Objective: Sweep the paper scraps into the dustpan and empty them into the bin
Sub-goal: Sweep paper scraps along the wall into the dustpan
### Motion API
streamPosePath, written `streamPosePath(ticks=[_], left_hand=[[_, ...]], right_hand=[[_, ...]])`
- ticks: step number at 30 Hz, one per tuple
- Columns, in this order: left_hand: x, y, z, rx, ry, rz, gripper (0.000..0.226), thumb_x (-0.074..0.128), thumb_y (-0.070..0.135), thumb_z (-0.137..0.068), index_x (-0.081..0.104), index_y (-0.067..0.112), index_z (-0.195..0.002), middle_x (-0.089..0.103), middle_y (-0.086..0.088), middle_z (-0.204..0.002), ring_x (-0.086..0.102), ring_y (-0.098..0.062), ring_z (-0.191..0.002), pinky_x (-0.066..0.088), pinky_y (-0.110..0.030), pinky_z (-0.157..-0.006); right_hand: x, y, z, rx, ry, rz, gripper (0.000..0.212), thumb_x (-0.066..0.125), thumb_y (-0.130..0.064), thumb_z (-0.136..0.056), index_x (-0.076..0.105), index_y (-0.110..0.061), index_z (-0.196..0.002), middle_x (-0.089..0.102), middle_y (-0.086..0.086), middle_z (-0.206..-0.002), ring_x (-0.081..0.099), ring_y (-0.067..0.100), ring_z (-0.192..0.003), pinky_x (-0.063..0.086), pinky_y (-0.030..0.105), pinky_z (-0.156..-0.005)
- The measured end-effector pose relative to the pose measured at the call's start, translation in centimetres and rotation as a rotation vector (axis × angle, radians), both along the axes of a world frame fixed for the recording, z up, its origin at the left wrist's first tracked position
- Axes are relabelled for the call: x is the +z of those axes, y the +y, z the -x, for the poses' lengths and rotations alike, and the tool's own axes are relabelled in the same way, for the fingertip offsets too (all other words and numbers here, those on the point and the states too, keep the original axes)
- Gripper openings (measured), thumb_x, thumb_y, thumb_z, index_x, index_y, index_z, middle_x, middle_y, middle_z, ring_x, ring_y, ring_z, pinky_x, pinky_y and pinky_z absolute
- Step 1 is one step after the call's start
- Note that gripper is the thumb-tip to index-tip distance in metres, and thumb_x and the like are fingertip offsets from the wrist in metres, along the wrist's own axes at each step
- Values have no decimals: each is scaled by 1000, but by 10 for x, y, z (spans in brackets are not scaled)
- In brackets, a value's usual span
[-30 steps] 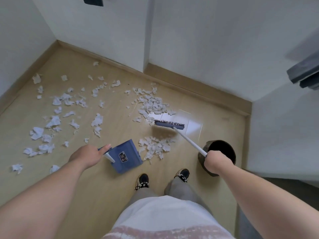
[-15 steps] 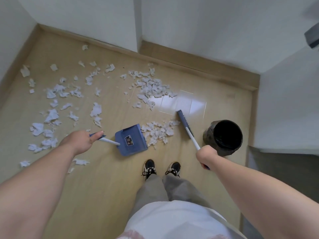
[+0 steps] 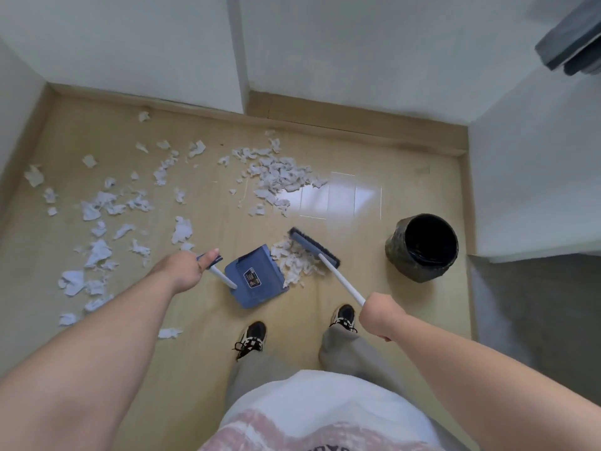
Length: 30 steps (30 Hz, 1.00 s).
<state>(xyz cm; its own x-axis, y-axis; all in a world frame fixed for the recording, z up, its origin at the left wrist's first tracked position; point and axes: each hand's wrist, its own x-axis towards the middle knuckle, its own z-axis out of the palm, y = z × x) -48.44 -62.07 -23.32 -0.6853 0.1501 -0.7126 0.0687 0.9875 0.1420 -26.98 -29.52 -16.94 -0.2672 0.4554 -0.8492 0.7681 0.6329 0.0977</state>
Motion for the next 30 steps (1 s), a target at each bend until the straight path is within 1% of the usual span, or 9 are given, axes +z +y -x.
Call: streamPosePath(ticks=[3,6,10,15,21,24,26,28,30], left_hand=[[-4,-6,-6,-33,-58,-16,83,21,80,-90,63,10,-78,61,-11,-81,61,-31,-81,46,-35,-72],[-8,-14,-15,-18,-74,-36,92,18,90,-78,66,12,-78,61,-10,-73,64,-32,-78,49,-35,-71],[-2,-19,-21,-7,-61,-35,90,18,87,-84,71,14,-91,65,-12,-85,63,-33,-87,53,-38,-81],[-1,-20,-21,-12,-58,-28,91,20,84,-87,69,8,-91,69,-21,-104,63,-36,-97,51,-41,-88],[5,-23,-12,-96,-45,-36,85,16,80,-90,70,22,-121,62,-12,-83,58,-28,-75,45,-33,-70],[10,-27,-2,-107,-59,-53,87,20,79,-91,70,12,-113,64,-16,-91,61,-32,-86,48,-34,-76],[12,-29,10,-128,-70,-48,91,19,83,-88,69,11,-112,63,-17,-94,60,-33,-90,49,-35,-83],[15,-32,22,-218,-81,-7,90,21,80,-89,67,9,-119,65,-17,-102,62,-34,-96,48,-35,-82],[21,-30,32,-237,-69,32,57,27,53,-105,54,20,-143,59,-14,-98,63,-35,-101,45,-33,-77]], right_hand=[[-1,-27,-7,58,-8,-5,28,42,-13,-98,58,-6,-119,45,1,-74,47,15,-55,40,25,-44],[-10,-56,-13,96,-12,-22,20,48,-19,-95,60,-13,-109,51,-2,-76,52,14,-59,38,25,-44],[-7,-83,-11,97,-20,-9,26,49,-19,-96,62,-12,-117,54,0,-82,58,23,-75,35,25,-43],[14,-88,-19,101,9,-29,30,42,-18,-98,63,-12,-117,50,-1,-78,48,13,-57,36,26,-44],[20,-81,-40,-57,52,-61,28,42,-23,-98,64,-13,-113,53,-1,-78,56,19,-65,42,27,-47],[22,-88,-42,-180,61,-44,28,41,-18,-100,60,-7,-116,53,3,-77,51,19,-55,42,27,-42],[19,-94,-44,-274,69,-30,21,40,-12,-99,57,-4,-108,53,7,-74,49,20,-49,40,26,-41],[17,-102,-42,-379,89,-7,13,40,-6,-98,51,-6,-92,48,6,-69,45,18,-49,39,26,-42],[10,-112,-41,-494,115,62,27,40,-4,-99,43,-14,-73,42,3,-69,41,14,-54,40,23,-49]])
